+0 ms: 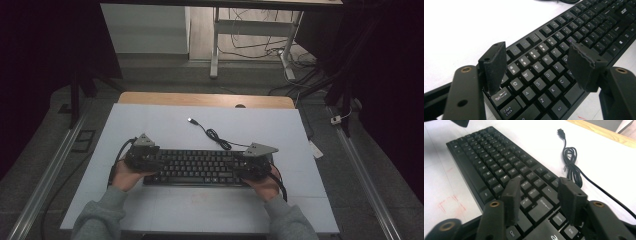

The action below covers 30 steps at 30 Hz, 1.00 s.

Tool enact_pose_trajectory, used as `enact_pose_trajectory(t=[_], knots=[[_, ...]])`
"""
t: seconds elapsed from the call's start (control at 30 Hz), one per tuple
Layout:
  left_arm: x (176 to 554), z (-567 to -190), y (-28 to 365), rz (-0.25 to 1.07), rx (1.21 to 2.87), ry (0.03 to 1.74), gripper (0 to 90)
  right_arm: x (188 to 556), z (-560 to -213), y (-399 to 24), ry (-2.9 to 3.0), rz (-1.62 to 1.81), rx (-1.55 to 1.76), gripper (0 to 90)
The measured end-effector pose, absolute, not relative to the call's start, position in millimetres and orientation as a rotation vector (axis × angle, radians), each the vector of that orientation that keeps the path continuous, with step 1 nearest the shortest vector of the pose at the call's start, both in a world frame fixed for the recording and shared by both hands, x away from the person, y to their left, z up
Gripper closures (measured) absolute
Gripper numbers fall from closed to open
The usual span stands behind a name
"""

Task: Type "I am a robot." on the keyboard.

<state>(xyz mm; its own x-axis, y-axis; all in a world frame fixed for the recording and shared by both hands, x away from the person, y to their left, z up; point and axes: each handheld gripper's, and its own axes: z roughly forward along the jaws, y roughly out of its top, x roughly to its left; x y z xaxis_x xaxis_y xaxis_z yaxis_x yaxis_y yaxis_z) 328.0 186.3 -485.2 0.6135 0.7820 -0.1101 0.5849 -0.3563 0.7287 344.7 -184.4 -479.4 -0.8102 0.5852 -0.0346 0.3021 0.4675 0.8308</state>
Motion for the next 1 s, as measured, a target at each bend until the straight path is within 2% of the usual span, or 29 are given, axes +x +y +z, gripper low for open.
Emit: enact_pose_trajectory(t=[0.33,0.4,0.67,1.0], knots=[[329,-486,183,0.326,2.089,1.064,31.8,353,-469,-163,2.467,1.257,0.704,86.5],[329,-486,183,0.324,2.090,1.066,31.7,355,-467,-157,2.480,1.255,0.695,89.8],[329,-487,182,0.322,2.094,1.065,31.5,361,-475,-127,2.528,1.249,0.677,90.0],[328,-487,180,0.336,2.099,1.062,31.4,369,-495,-112,2.578,1.220,0.673,89.9]])
